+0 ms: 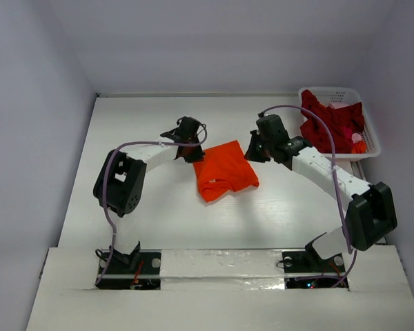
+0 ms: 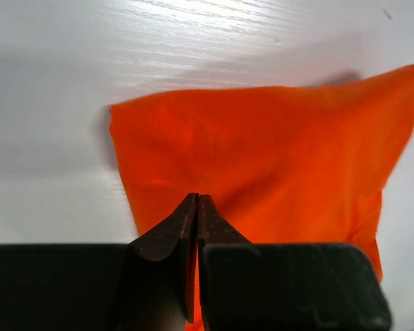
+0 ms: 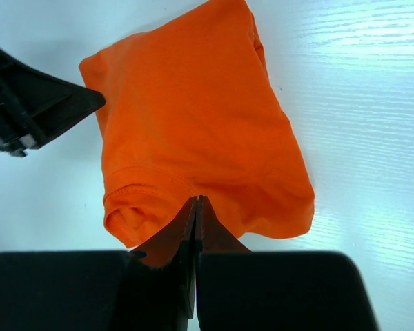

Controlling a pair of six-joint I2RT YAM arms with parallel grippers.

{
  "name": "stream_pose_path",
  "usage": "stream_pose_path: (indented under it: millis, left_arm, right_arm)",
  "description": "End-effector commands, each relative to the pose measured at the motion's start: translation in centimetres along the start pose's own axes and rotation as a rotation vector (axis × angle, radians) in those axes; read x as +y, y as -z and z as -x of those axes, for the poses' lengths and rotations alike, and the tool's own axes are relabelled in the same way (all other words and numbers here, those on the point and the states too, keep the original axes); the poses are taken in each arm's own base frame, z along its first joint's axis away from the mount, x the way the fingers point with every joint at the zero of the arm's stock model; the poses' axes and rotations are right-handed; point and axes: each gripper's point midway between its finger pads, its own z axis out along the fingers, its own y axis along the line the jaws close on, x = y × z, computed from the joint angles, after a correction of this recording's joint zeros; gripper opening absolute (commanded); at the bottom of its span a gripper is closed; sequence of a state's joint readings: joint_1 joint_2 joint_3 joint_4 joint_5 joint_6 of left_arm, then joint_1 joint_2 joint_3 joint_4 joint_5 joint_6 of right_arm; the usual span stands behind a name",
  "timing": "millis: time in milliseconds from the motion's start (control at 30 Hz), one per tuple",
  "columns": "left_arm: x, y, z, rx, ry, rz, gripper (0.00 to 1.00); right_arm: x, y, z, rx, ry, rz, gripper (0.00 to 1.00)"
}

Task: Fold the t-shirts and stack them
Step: Fold the tshirt

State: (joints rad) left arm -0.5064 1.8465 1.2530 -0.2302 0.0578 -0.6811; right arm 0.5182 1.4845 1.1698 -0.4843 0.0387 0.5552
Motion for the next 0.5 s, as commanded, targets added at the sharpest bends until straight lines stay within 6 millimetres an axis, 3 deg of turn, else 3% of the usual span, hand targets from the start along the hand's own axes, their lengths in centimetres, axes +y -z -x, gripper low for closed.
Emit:
stream_pose_path:
  millis: [0,167,333,467]
  left_arm:
    - [-0.3,-1.3,1.2,-0.040,0.008,-0.002,0.00]
    - [-0.6,-3.4,1.6,-0.030,0.004,0.005,0.00]
    - [1.2,-6.5,1.7,0.013,0.056,0.023,0.00]
    - [2.0,-6.8,3.2,-0.006,0.065,0.036,0.00]
  right_arm:
    - [-0.1,1.3,1.2,-0.052,-0.018,-0.007,0.00]
    - [0.0,2.2,1.3,-0.061,-0.026,-0.003,0.00]
    - [0.3,3.4,1.9,-0.076,-0.036,0.004,0.00]
    - [0.6,4.0,2.2,-0.083,-0.042,0.020,0.00]
